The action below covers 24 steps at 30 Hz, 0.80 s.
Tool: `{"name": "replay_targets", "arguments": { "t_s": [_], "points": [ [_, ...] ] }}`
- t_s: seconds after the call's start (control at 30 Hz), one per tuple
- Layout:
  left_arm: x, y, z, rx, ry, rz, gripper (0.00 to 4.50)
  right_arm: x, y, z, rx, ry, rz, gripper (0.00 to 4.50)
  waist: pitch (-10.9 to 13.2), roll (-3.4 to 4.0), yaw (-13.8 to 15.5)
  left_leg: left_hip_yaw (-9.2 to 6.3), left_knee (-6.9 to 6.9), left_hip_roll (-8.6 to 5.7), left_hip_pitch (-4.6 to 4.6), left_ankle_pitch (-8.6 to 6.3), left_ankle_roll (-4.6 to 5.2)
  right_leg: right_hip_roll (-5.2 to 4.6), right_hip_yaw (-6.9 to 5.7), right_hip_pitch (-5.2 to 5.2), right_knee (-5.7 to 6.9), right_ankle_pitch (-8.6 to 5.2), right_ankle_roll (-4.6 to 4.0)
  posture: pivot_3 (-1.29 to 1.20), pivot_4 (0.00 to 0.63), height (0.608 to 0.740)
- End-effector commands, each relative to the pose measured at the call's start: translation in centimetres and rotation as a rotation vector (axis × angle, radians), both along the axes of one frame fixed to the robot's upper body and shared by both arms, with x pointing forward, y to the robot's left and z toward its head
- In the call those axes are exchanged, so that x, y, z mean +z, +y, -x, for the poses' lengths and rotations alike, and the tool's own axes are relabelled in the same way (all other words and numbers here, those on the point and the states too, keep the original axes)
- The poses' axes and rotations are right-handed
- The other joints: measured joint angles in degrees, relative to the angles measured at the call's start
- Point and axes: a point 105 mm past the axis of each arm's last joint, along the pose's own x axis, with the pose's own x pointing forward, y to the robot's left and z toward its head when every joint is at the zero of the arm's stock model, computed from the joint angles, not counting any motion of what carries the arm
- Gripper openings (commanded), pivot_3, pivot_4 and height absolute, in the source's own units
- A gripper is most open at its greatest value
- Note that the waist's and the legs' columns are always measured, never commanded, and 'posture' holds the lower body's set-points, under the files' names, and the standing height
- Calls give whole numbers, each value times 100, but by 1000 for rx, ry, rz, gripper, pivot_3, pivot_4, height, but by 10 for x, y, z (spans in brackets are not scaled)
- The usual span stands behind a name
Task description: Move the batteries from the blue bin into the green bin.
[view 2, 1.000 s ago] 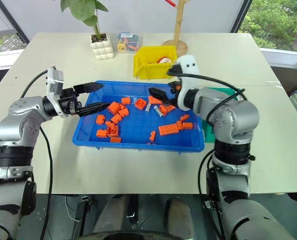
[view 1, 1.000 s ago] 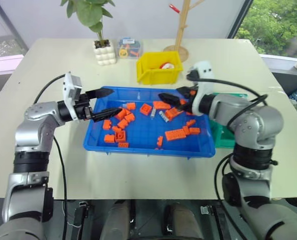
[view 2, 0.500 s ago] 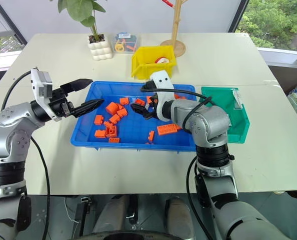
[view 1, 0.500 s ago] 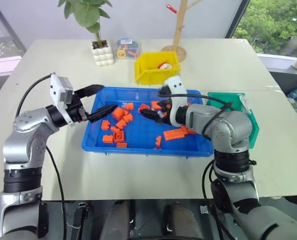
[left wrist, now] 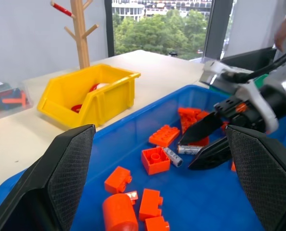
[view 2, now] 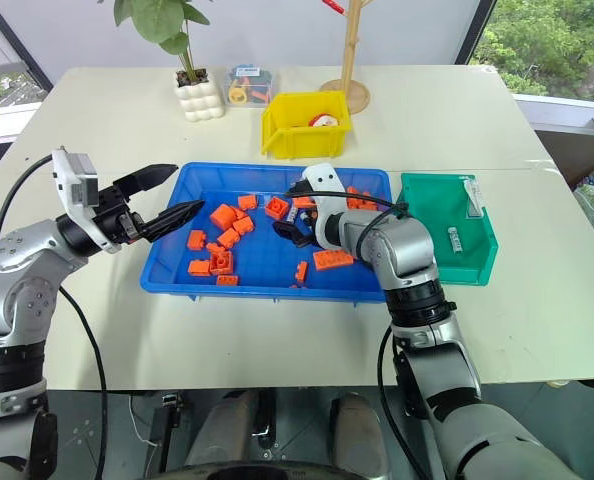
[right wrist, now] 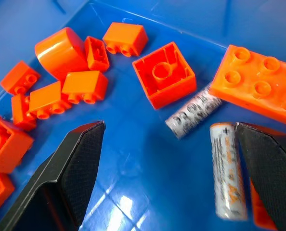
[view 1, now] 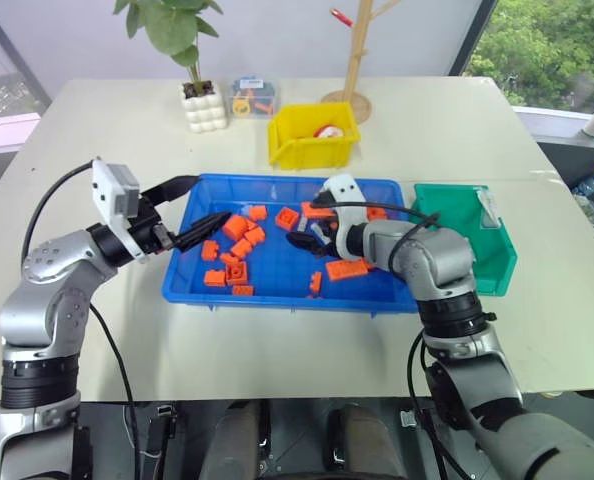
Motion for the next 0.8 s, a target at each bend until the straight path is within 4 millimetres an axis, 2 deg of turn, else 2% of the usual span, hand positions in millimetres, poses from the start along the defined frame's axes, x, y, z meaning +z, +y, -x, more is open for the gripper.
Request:
{"name": "replay_targets", "arguments": {
  "t_s": [0.03, 0.23, 0.4, 0.57, 0.67, 0.8],
  "points": [
    [11, 1, 5, 8, -52, 8, 4500, 14, 10, -3, 41, -81, 12, 4437, 0, 0, 1, 0, 0, 0, 0, 0, 0, 0, 0, 0, 0, 0, 0, 0, 150, 739],
    [9, 1, 6, 14, -49, 18, 4500, 6, 13, -8, 59, -96, 45, 4437, 0, 0, -2, 1, 0, -1, 0, 0, 0, -1, 0, 0, 0, 0, 0, 0, 150, 739],
    [10, 1, 7, 29, -56, 26, 4500, -9, 12, -14, 66, -74, 82, 4437, 0, -1, -1, 1, 1, 0, 0, 0, 0, -1, 0, 0, 0, 0, 0, 0, 150, 739],
    [10, 2, 9, 33, -55, 25, 4500, -13, 10, -18, 66, -71, 97, 4437, -1, -1, -2, 0, 1, 0, 1, 1, -1, 0, 0, 1, 1, 0, 0, 0, 150, 739],
    [11, 2, 9, 37, -57, 25, 4500, -14, 11, -22, 65, -83, 114, 3656, -1, -1, -2, 0, 1, 0, 2, 1, -1, 0, 1, 1, 1, 0, 0, 0, 150, 739],
    [12, 2, 9, 39, -61, 29, 4500, -14, 13, -23, 75, -90, 129, 1798, -1, -1, -3, 1, 1, 0, 2, 1, -2, 0, 1, 1, 0, 0, 0, 0, 150, 739]
  ]
}}
